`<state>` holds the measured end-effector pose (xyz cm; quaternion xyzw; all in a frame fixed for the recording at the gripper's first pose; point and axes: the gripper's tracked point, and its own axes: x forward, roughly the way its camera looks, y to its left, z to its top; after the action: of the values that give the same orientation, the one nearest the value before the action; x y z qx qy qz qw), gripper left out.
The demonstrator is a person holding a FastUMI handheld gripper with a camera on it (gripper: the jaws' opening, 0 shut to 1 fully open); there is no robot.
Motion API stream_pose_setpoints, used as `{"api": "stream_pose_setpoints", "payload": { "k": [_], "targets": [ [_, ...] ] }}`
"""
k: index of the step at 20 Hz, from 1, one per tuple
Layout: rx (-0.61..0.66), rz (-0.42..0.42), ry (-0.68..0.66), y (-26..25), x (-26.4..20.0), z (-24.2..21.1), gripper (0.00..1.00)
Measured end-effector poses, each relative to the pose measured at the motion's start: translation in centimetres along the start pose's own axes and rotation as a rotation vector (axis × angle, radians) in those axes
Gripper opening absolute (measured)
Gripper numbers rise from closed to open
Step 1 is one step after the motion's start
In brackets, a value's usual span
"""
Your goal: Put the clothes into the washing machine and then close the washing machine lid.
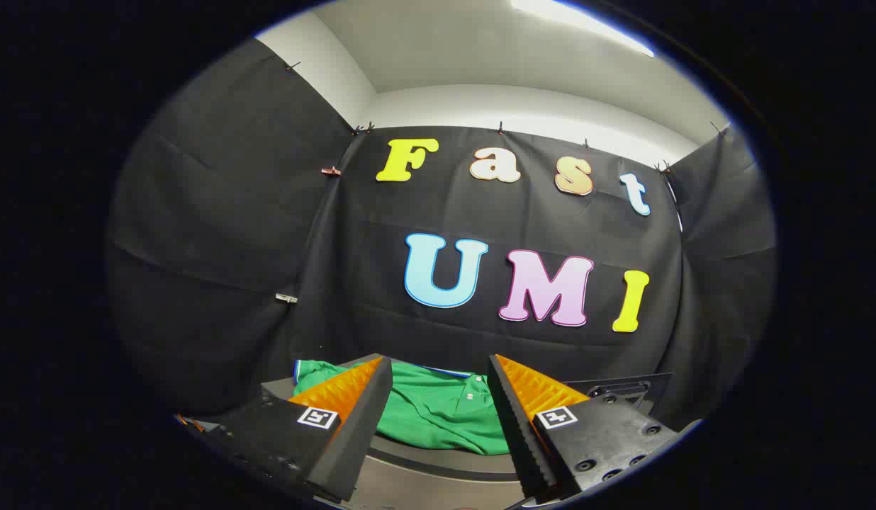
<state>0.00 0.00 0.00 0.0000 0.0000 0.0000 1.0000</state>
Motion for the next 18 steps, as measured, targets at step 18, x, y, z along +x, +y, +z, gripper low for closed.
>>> {"api": "stream_pose_setpoints", "payload": {
  "k": [18],
  "targets": [
    [-0.029,0.003,0.062,-0.6,0.5,-1.5,0.86]
  ]
}}
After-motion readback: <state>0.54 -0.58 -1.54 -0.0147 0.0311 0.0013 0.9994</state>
